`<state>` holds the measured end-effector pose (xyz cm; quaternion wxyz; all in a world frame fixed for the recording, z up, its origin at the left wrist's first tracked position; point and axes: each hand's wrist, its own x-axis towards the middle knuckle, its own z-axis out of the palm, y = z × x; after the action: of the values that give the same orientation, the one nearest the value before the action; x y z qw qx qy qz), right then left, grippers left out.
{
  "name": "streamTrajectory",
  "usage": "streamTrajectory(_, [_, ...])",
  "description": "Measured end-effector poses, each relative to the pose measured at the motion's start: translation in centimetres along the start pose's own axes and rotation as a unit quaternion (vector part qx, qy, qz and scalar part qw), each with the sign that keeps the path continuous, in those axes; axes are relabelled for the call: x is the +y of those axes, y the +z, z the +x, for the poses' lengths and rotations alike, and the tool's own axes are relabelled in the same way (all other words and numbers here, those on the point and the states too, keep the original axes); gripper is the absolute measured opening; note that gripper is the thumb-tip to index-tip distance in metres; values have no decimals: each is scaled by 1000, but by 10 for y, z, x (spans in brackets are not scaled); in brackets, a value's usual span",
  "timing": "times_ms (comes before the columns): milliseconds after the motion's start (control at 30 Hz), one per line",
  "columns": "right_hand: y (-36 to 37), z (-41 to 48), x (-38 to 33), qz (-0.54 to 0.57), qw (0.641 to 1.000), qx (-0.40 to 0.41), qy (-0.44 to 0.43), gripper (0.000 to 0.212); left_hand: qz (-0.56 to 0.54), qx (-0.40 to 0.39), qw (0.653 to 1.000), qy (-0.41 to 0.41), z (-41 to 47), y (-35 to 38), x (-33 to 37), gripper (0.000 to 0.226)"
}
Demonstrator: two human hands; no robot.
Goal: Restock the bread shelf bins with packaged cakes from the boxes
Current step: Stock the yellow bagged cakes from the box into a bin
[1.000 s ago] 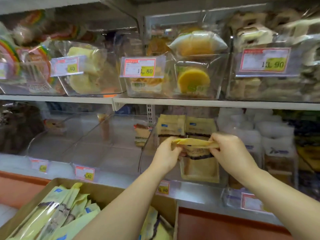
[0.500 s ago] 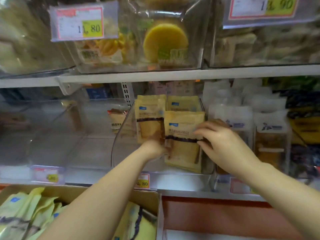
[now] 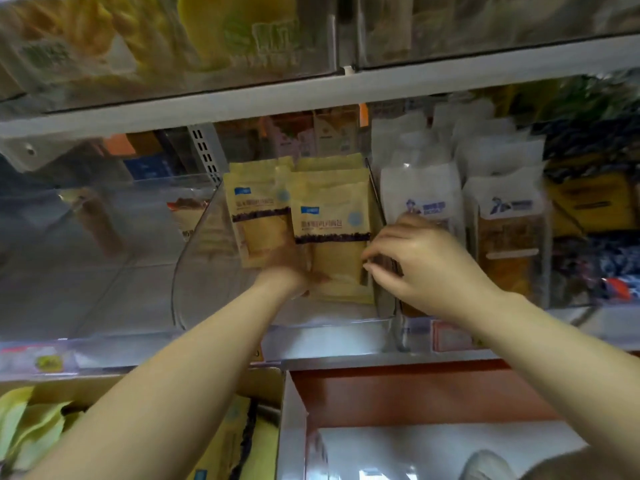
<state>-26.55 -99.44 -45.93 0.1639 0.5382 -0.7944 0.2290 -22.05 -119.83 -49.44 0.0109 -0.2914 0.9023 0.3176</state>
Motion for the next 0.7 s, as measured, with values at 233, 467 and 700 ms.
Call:
streamTrajectory(233, [4, 0, 6, 11, 1000, 4, 3, 17, -113, 56, 989, -78, 28, 5, 4, 65])
streamTrajectory(467, [5, 0, 7, 28, 999, 22, -6, 21, 153, 30, 980, 124, -15, -7, 4, 51])
streamTrajectory(700, [4, 1, 8, 44, 999, 11, 1, 15, 435, -120, 872, 189, -16, -10, 7, 72])
